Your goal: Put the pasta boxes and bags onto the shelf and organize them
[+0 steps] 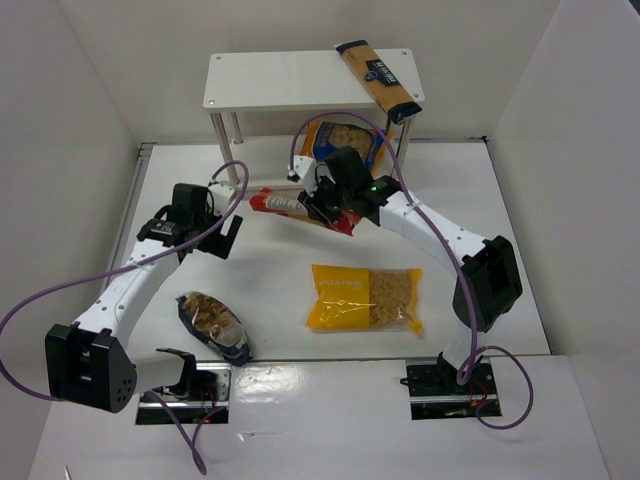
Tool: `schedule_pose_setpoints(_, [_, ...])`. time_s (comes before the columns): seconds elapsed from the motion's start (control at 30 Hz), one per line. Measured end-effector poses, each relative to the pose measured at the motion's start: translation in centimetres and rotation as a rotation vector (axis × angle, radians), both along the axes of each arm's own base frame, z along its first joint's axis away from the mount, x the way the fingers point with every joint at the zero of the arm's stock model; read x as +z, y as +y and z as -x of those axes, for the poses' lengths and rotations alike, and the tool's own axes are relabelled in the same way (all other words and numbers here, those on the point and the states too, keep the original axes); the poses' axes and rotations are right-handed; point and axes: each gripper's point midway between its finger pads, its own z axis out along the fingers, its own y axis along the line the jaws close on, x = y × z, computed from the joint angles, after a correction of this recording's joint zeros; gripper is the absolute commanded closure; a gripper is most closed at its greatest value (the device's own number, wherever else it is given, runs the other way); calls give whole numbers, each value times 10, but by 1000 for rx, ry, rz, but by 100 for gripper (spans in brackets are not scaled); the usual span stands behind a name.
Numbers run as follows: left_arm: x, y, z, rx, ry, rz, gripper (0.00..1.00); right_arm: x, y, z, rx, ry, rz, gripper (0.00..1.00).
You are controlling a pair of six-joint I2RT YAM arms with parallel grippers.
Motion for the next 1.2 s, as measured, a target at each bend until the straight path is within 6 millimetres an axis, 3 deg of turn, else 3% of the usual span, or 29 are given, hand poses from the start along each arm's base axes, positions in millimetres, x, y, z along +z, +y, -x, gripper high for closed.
schedule_pose_setpoints(0.23, [0, 31, -2, 122, -2, -1, 0, -1, -11, -6, -85, -4, 42, 100])
schedule_pose_setpoints(0.37, [2, 51, -1, 187, -11, 1, 0, 19, -11, -10, -105, -34, 45, 100])
schedule_pose_setpoints(0.6, [10, 79, 2, 292, -39, 16, 0, 89, 4, -17, -99, -150, -35, 100])
schedule_pose_setpoints(0.87, [10, 101, 6, 367, -40, 18, 0, 175, 3, -15, -95, -282, -128, 100])
schedule_pose_setpoints(1.07, [10, 110, 8, 397, -41, 17, 0, 241, -1, -10, -98, -392, -220, 100])
schedule_pose_setpoints(1.2, [10, 110, 8, 397, -41, 17, 0, 272, -3, -8, -103, -444, -267, 100])
